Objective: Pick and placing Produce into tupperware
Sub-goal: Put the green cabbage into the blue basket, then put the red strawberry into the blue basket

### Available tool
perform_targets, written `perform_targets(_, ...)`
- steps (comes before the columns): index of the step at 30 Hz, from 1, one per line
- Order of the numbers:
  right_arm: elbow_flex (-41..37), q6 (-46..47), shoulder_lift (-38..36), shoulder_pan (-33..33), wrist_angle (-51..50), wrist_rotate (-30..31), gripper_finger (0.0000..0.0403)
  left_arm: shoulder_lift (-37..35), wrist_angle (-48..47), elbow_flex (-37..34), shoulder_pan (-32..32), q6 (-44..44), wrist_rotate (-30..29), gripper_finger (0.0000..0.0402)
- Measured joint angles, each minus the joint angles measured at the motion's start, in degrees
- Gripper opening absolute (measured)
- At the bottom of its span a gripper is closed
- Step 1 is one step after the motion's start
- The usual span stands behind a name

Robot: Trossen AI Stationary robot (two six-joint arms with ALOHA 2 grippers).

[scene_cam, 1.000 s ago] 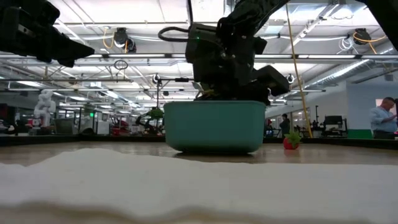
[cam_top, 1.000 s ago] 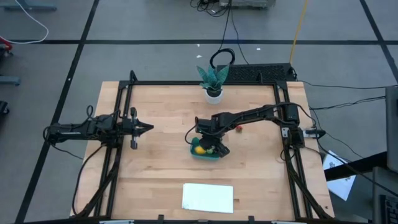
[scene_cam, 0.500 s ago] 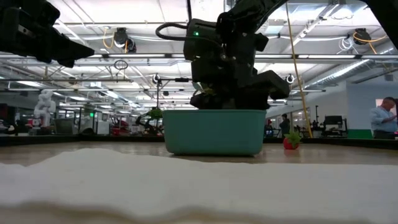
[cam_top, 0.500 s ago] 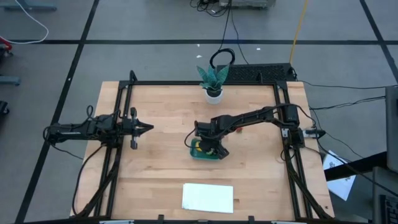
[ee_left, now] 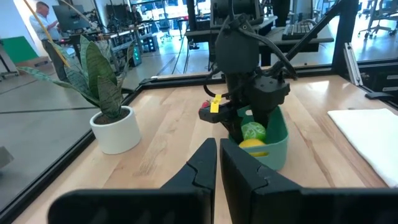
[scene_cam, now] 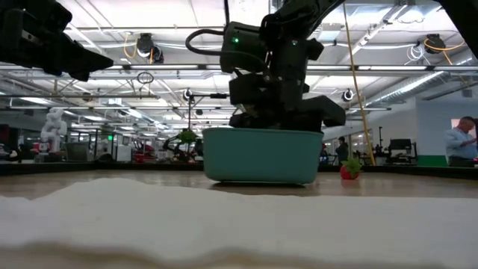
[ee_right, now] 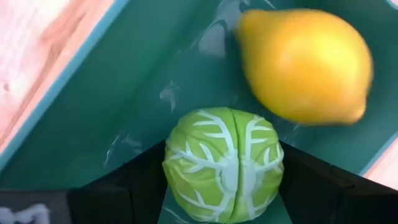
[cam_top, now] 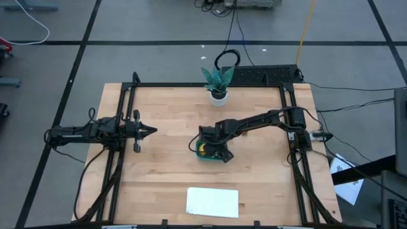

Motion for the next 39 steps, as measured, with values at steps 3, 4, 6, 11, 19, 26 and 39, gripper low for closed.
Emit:
perform_targets(3, 0.0, -0.2, 0.0, 0.1, -0.1, 1.0, 0.0260, 0.0, 0.0, 0.0, 0.0, 0.0, 0.0, 0.0026)
perform_targets(4, 0.0, -0.2, 0.0, 0.1, -0.2, 1.2, 0.0260, 0.0, 0.0, 0.0, 0.0, 0.0, 0.0, 0.0026)
perform_targets(6, 0.0, -0.3, 0.0, 0.1, -0.1, 1.4, 0.0260, 0.0, 0.0, 0.0, 0.0, 0.0, 0.0, 0.0026)
perform_targets(11, 0.0, -0.3, 0.0, 0.1, 0.0, 1.6, 0.0260, 0.0, 0.0, 0.0, 0.0, 0.0, 0.0, 0.0026)
perform_targets(19, 0.3, 0.3, -0.2, 0.5, 0.4, 4.4, 0.0263, 0.0, 0.0, 0.0, 0.0, 0.0, 0.0, 0.0026)
perform_targets(26, 1.5, 0.7, -0.2, 1.2, 0.1, 5.6, 0.0287, 0.0, 0.0, 0.0, 0.0, 0.0, 0.0, 0.0026)
perform_targets(39, 1.6, 2.4, -0.6, 1.6, -0.5, 6.4, 0.0302, 0.0, 0.0, 0.0, 0.0, 0.0, 0.0, 0.0026)
